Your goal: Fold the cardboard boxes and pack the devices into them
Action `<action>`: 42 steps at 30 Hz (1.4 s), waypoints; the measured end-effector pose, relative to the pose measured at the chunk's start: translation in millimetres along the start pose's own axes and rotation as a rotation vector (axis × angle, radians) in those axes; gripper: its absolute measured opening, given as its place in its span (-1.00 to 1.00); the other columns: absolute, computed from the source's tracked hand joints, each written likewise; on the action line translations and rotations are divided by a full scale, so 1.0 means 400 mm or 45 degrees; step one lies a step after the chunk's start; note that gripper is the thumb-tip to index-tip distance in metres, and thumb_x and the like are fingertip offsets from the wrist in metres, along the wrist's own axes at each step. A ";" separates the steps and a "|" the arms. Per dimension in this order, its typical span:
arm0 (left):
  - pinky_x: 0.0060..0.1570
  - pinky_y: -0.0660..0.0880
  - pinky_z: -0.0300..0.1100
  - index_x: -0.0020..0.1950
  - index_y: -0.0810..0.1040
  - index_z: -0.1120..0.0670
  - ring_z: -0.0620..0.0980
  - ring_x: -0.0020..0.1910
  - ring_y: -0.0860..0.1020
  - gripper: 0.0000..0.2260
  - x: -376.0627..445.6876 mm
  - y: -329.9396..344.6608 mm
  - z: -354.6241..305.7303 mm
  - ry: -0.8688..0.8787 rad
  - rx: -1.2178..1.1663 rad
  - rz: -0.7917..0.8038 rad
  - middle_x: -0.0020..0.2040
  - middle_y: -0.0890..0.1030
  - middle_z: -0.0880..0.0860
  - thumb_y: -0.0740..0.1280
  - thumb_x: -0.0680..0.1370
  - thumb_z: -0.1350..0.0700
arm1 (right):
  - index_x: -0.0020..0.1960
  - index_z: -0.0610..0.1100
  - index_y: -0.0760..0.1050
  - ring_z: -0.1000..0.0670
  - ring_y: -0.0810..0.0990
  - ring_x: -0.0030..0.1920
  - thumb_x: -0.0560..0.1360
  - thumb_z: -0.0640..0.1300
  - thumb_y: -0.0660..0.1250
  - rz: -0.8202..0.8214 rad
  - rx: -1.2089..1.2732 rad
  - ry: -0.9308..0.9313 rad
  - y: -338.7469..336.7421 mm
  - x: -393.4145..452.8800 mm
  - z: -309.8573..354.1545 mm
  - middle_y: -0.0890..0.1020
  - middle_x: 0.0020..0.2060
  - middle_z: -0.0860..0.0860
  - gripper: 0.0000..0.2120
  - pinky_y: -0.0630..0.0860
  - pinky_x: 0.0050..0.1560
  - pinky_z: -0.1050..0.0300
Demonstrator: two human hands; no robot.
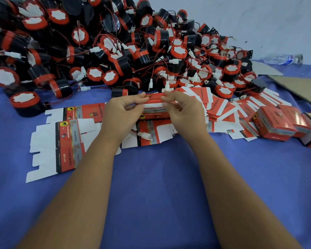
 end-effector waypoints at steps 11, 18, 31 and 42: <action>0.29 0.51 -0.15 0.06 0.67 -0.09 -0.22 0.30 0.51 -0.71 -0.002 0.004 0.012 0.008 0.153 0.055 0.27 0.62 -0.07 0.45 0.51 0.29 | -0.20 -0.19 0.53 0.06 0.54 0.09 0.47 -0.19 0.40 0.044 -0.197 -0.123 -0.002 -0.010 0.012 0.59 0.11 0.07 -0.90 0.58 -0.07 -0.06; 0.23 0.39 -0.49 0.18 0.67 0.03 -0.21 0.32 0.47 -0.75 -0.002 0.013 0.001 0.118 0.351 0.028 0.33 0.58 -0.05 0.40 0.56 0.29 | 0.10 -0.18 0.41 -0.09 0.43 0.12 0.41 -0.24 0.43 0.191 -0.329 -0.157 0.019 -0.002 0.020 0.47 0.11 -0.04 -0.69 0.48 0.08 -0.05; 0.48 0.08 -0.10 0.14 0.69 0.02 0.12 0.51 0.27 -0.77 0.005 0.089 -0.031 0.226 0.913 0.165 0.43 0.48 0.05 0.32 0.57 0.22 | 0.14 -0.07 0.38 -0.05 0.34 0.18 0.30 -0.02 0.53 -0.794 -0.290 0.501 -0.297 -0.059 -0.099 0.32 0.11 -0.01 -0.49 0.21 -0.03 0.21; 0.46 0.13 0.04 0.29 0.60 0.01 0.19 0.52 0.17 -0.72 0.024 0.014 -0.036 -0.025 1.092 -0.045 0.48 0.39 0.14 0.31 0.59 0.08 | 0.42 -0.15 0.30 -0.28 0.17 0.46 0.43 -0.10 0.36 -0.921 -0.811 0.749 -0.314 -0.035 -0.087 0.20 0.47 -0.20 -0.41 0.12 0.39 -0.22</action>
Point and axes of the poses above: each hand's wrist, its own x-axis towards the middle knuckle, its own y-axis out of the palm, z = x × y, the point moved 2 cm from there along x, towards the middle knuckle
